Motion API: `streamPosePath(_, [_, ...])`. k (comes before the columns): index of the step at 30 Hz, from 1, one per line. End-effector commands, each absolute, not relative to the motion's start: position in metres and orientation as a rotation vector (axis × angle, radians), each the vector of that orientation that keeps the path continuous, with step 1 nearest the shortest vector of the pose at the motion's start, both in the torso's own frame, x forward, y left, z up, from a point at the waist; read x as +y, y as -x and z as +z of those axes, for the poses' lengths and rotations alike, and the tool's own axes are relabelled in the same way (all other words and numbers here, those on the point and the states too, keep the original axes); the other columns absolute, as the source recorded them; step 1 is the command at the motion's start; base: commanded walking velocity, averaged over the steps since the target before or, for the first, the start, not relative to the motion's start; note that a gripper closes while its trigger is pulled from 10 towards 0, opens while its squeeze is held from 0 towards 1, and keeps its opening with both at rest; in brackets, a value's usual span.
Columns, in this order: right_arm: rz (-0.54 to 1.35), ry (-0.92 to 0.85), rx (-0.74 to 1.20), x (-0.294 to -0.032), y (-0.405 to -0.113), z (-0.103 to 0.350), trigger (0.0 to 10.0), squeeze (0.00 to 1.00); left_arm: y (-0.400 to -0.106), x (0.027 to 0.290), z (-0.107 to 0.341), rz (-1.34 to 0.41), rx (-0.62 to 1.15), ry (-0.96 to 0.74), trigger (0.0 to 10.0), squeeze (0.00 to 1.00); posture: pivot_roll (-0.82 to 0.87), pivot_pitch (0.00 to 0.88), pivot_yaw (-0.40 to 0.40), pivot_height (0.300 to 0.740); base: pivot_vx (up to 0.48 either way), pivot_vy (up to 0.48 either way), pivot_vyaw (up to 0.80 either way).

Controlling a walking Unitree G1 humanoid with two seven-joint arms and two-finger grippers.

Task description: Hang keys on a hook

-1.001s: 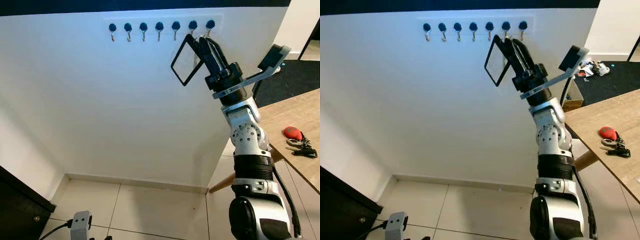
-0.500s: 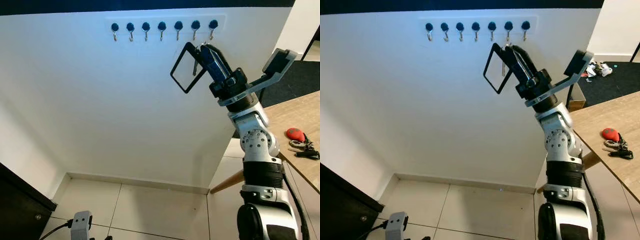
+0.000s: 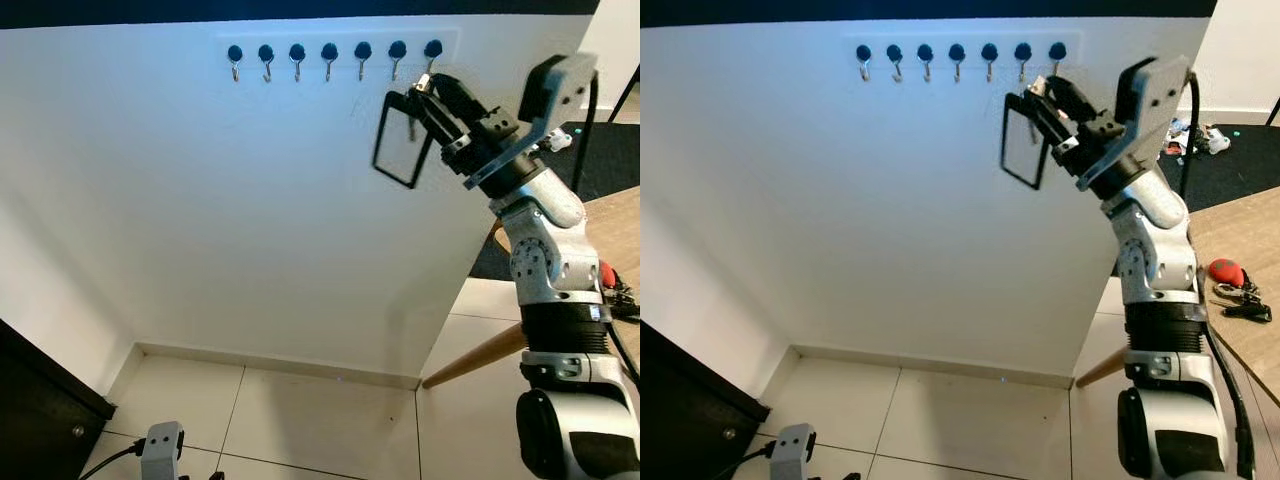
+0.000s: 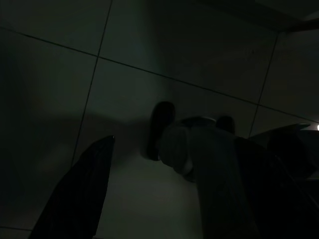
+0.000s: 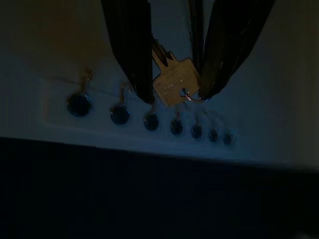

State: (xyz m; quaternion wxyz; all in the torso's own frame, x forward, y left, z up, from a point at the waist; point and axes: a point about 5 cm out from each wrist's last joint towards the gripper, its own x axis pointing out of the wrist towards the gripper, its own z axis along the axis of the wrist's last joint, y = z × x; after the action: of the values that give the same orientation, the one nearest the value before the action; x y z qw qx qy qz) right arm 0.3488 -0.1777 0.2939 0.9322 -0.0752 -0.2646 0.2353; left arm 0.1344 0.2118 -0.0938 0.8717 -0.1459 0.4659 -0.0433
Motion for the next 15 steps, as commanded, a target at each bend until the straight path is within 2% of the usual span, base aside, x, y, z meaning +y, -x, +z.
streamPosePath(1, [0.405,0.259,-0.541,-0.178,-0.353,0.297,10.0,0.00,-0.131,0.213,-0.094,-0.090,0.980,0.302,10.0,0.00,-0.09,0.056,0.046,0.740,0.000,0.000,0.00])
streamPosePath(5, [0.326,0.368,-0.528,-0.180,-0.356,0.298,10.0,0.00,-0.132,0.214,-0.094,-0.092,0.980,0.302,10.0,0.00,-0.09,0.058,0.048,0.740,0.000,0.000,0.00])
streamPosePath(8, [0.161,0.568,-0.493,-0.189,-0.362,0.298,10.0,0.00,-0.133,0.214,-0.094,-0.093,0.978,0.305,10.0,0.00,-0.09,0.058,0.051,0.740,0.000,0.000,0.00])
streamPosePath(12, [0.090,0.659,-0.466,-0.193,-0.365,0.296,10.0,0.00,-0.133,0.215,-0.094,-0.094,0.978,0.306,10.0,0.00,-0.09,0.057,0.052,0.740,0.000,0.000,0.00])
streamPosePath(14, [0.015,0.815,-0.432,-0.197,-0.368,0.291,10.0,0.00,-0.132,0.214,-0.094,-0.097,0.977,0.311,10.0,0.00,-0.09,0.057,0.051,0.740,0.000,0.000,0.00])
streamPosePath(15, [0.015,0.815,-0.432,-0.197,-0.368,0.291,10.0,0.00,-0.132,0.214,-0.094,-0.097,0.977,0.311,10.0,0.00,-0.09,0.057,0.051,0.740,0.000,0.000,0.00])
